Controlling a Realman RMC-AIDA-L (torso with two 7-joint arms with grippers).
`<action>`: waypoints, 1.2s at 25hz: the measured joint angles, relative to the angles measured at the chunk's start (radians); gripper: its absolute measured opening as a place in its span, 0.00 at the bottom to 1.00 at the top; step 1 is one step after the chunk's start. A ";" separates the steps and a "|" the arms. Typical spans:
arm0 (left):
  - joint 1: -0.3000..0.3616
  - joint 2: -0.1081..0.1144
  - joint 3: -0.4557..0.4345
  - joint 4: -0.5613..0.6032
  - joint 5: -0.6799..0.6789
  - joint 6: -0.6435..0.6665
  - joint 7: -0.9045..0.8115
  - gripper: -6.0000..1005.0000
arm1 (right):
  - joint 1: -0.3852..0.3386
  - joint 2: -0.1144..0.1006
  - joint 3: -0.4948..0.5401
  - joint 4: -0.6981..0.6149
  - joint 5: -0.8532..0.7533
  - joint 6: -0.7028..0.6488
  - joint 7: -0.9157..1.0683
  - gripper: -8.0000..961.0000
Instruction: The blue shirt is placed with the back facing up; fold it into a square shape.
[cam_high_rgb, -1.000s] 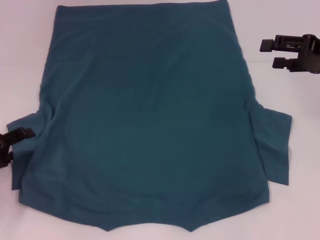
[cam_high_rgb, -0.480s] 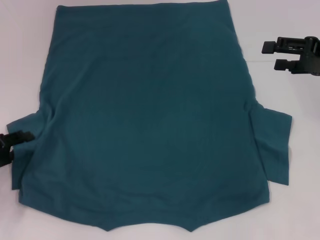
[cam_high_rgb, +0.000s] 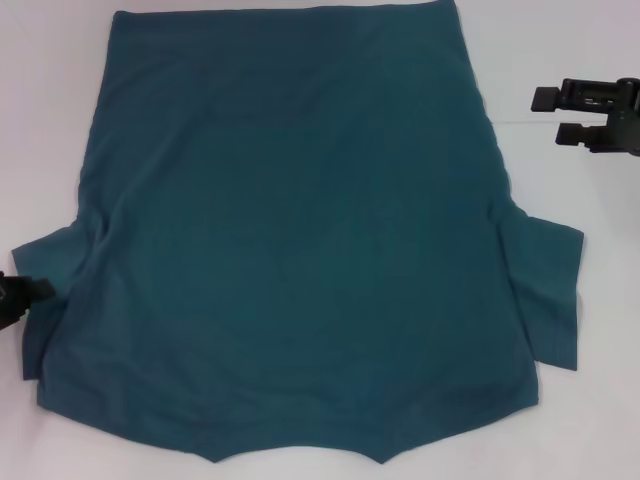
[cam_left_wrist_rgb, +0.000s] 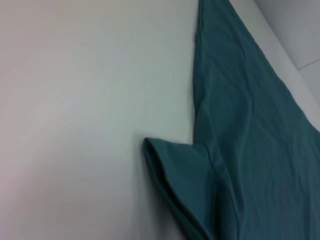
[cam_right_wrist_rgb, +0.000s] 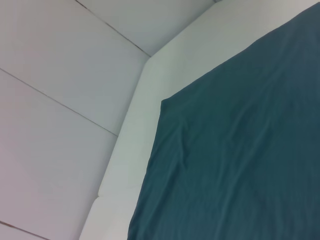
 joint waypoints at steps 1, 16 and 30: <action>0.000 0.001 0.003 0.003 0.002 0.001 0.000 0.25 | -0.001 0.000 0.000 0.000 0.000 0.000 0.000 0.93; -0.042 0.021 0.045 0.168 0.140 0.075 -0.010 0.00 | -0.013 -0.003 0.002 0.000 0.000 -0.002 0.004 0.93; -0.151 0.043 0.150 0.360 0.428 0.112 0.008 0.00 | -0.013 -0.007 0.001 0.000 0.000 0.001 0.001 0.93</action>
